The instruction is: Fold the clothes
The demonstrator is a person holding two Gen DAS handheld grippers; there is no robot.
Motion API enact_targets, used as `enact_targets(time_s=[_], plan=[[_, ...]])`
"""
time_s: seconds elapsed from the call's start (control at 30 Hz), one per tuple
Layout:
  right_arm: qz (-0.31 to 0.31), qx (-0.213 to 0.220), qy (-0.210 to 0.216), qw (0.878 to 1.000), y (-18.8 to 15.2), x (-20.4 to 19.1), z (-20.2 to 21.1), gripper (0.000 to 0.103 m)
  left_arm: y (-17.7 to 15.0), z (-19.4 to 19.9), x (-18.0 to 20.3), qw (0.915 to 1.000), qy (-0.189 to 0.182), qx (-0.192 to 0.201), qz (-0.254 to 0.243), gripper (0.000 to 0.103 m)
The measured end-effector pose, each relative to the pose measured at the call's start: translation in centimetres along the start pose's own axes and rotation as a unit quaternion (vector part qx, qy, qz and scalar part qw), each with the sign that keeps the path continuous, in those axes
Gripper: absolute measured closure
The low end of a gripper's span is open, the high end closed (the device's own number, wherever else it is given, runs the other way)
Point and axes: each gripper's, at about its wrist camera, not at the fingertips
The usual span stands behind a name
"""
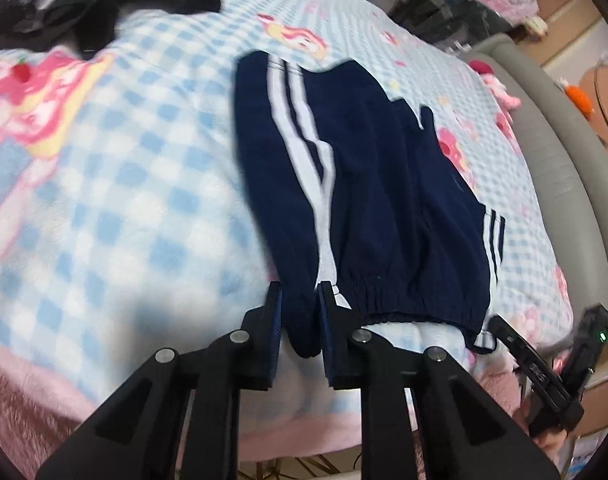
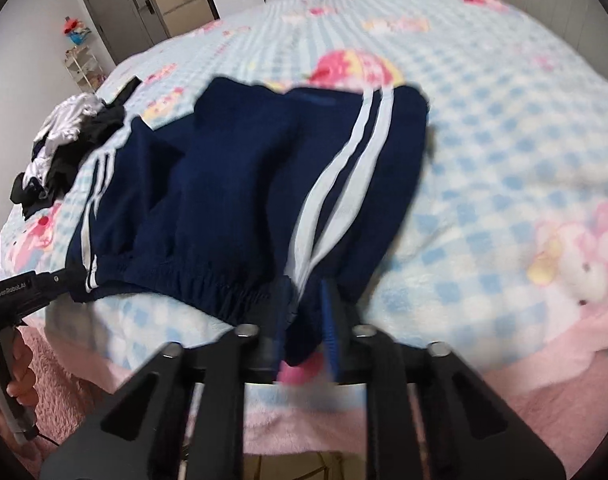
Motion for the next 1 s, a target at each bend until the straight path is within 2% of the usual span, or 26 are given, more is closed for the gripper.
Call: enact_targets(time_s=[0.13, 0.27, 0.43, 0.5, 0.6, 0.73, 0.83, 0.93, 1.0], plan=[[-0.005, -0.016, 0.000, 1.000, -0.9, 0.7, 0.9, 0.093, -0.6, -0.1, -0.7, 0.9997, -0.008, -0.021, 0.001, 0.085], [-0.023, -0.001, -0.001, 1.000, -0.5, 1.6, 1.6, 0.091, 0.5, -0.3, -1.1, 0.9992, -0.027, -0.028, 0.006, 0.082], [-0.011, 0.063, 0.000, 0.998, 4.0, 1.0, 4.2, 0.076, 2.9, 2.0, -1.4, 0.9994, -0.016, 0.018, -0.024, 0.072], [0.006, 0.077, 0.021, 0.997, 6.5, -0.2, 3.9, 0.072, 4.6, 1.8, -1.5, 0.9992, -0.016, 0.028, -0.025, 0.063], [0.053, 0.076, 0.036, 0.995, 10.1, -3.6, 0.9, 0.069, 7.1, 0.4, -1.9, 0.9993, -0.006, 0.034, -0.018, 0.063], [0.105, 0.040, 0.066, 0.992, 13.5, -8.1, -5.4, 0.069, 10.5, -2.6, -2.2, 0.9991, 0.019, 0.036, -0.005, 0.063], [0.152, 0.000, 0.062, 0.986, 14.4, -11.4, -10.6, 0.069, 12.5, -4.8, -2.4, 0.9987, 0.036, 0.036, 0.009, 0.063], [0.187, -0.022, 0.069, 0.980, 14.5, -14.1, -14.0, 0.069, 12.8, -6.1, -3.3, 0.9991, 0.027, 0.023, 0.021, 0.063], [0.210, -0.046, 0.058, 0.975, 14.2, -15.3, -16.5, 0.068, 12.8, -7.3, -3.4, 0.9995, 0.016, 0.007, 0.026, 0.063]])
Point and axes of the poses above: each gripper's, at about its wrist camera, not at the fingertips, and z roughly against the way its jaws point, x to its right, y to its top, and after that the axes turned 8 degrees about x, right-handed
